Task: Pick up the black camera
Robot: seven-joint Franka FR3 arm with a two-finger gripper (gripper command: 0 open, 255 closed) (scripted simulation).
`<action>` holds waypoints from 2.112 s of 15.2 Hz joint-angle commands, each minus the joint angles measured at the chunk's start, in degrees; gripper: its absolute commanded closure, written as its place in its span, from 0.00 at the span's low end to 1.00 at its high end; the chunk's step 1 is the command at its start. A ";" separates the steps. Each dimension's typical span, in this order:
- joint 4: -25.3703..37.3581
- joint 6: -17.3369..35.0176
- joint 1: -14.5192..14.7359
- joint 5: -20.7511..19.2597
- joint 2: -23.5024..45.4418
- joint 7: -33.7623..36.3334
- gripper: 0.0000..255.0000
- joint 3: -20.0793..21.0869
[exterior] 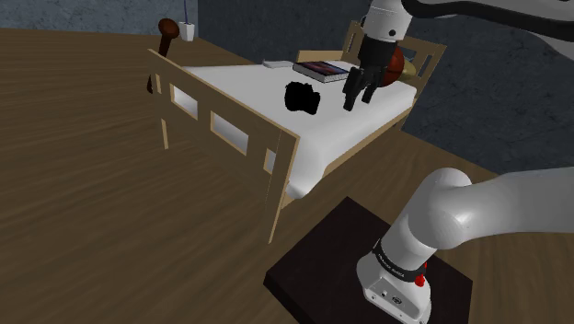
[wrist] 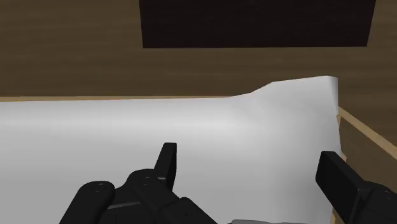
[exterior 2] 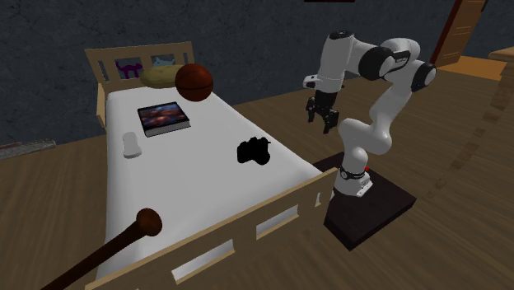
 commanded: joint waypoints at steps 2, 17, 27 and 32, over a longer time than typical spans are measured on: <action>0.71 1.30 -0.18 -0.53 1.90 -0.55 0.00 -0.60; 20.01 14.56 -1.93 -3.72 32.53 -8.81 0.00 -8.38; 15.46 20.61 -2.14 -3.91 33.98 -8.54 0.00 -8.86; 15.52 20.52 -2.16 -3.91 33.95 -8.59 1.00 -8.88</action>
